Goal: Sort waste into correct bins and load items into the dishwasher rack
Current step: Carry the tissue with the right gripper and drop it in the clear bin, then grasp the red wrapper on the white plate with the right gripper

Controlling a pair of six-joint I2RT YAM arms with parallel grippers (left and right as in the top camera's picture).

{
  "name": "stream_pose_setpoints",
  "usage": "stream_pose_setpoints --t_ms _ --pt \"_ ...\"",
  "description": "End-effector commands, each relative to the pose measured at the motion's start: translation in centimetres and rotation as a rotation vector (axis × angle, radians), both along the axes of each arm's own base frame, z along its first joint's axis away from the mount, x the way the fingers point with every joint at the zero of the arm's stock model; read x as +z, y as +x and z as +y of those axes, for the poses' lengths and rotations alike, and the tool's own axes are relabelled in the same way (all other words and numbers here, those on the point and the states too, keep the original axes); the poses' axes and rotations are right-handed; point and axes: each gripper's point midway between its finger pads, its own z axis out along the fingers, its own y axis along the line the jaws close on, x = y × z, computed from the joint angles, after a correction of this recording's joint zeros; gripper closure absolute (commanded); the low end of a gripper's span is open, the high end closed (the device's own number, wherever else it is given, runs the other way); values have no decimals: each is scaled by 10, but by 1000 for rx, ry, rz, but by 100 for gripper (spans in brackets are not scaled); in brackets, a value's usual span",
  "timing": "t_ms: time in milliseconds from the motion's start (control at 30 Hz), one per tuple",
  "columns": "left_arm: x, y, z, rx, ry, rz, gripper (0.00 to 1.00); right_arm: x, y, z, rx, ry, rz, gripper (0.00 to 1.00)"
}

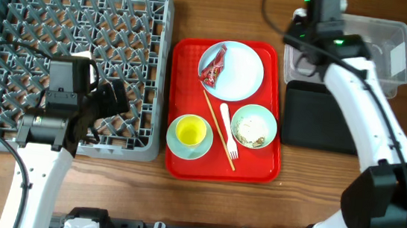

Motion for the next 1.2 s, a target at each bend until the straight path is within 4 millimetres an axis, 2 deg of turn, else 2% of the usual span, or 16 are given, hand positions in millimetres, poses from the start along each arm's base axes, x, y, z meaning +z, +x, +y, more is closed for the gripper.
stream_pose_setpoints --t_ms 0,33,100,133,200,267,433,600,767,833,867,967,1000,1067,1133,1167 --pt "6 4 2 17 6 -18 0 -8 0 -46 -108 -55 31 83" --pt "6 4 2 16 4 -18 0 -9 -1 -53 -122 -56 34 65" --pt "7 4 2 15 3 -19 0 -1 9 -57 -105 -64 -12 41" --pt "6 4 2 15 3 -18 0 6 15 -50 -66 -45 -46 35" --pt "6 4 2 15 3 -18 0 19 25 -17 57 76 -108 33" --pt "7 4 2 15 3 -18 0 27 27 28 214 213 -136 33" --pt "7 4 2 15 3 -18 0 15 15 91 331 203 -94 29" --pt "7 4 2 15 3 -18 0 -36 -5 165 451 169 16 26" --pt "6 4 2 15 3 -18 0 -100 -19 198 448 132 141 28" --pt "6 3 2 15 3 -17 0 -115 -27 204 426 149 190 33" --pt "6 3 2 15 3 -17 0 -114 -28 207 440 155 196 35" --pt "6 3 2 15 3 -17 0 -68 -10 197 439 98 164 32" --pt "6 3 2 15 4 -17 0 -31 4 187 428 72 116 32" --pt "6 3 2 15 3 -17 0 15 16 176 411 73 59 31" --pt "6 3 2 15 4 -17 0 47 18 162 395 103 43 30" --pt "6 3 2 15 3 -17 0 52 17 155 388 128 58 29"
